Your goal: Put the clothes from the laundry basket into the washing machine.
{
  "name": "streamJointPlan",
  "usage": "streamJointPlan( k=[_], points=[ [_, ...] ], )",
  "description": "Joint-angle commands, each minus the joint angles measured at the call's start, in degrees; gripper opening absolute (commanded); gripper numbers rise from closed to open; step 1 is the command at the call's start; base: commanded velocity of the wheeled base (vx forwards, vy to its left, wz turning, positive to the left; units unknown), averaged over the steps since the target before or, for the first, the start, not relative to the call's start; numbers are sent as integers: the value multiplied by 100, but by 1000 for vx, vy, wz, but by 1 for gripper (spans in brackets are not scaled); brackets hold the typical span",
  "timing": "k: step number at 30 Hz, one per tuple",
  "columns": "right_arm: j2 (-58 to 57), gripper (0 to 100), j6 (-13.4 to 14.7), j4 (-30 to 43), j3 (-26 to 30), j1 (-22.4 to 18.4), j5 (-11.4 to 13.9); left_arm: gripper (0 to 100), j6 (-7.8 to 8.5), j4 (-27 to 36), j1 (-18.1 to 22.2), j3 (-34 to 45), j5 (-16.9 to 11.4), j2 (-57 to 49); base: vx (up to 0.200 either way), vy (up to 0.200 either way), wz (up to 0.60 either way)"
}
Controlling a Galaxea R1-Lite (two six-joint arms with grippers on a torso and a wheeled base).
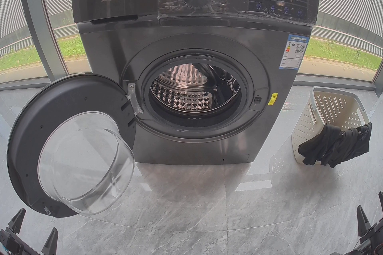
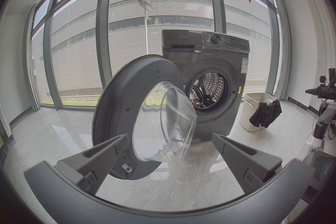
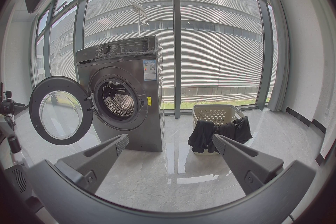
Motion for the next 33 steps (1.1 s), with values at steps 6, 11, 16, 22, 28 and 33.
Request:
streamJointPlan(
  k=[6, 11, 16, 22, 28, 33],
  points=[
    [-68, 100, 6, -2, 101, 0, 1, 100, 8, -1, 4, 101, 7, -101, 0, -33, 0],
    [-68, 100, 6, -2, 101, 0, 1, 100, 8, -1, 4, 101, 7, -101, 0, -200, 0],
    [-68, 100, 6, -2, 101, 0, 1, 100, 8, -1, 4, 101, 7, -101, 0, -200, 0],
    [-68, 100, -2, -2, 101, 0, 1, 100, 17, -1, 4, 101, 7, -101, 0, -200, 0],
    [-68, 100, 6, -2, 101, 0, 1, 100, 8, -1, 4, 101, 7, -101, 0, -200, 0],
    [-68, 100, -2, -2, 101, 0, 1, 100, 8, -1, 4, 101, 16, -101, 0, -200, 0]
  ],
)
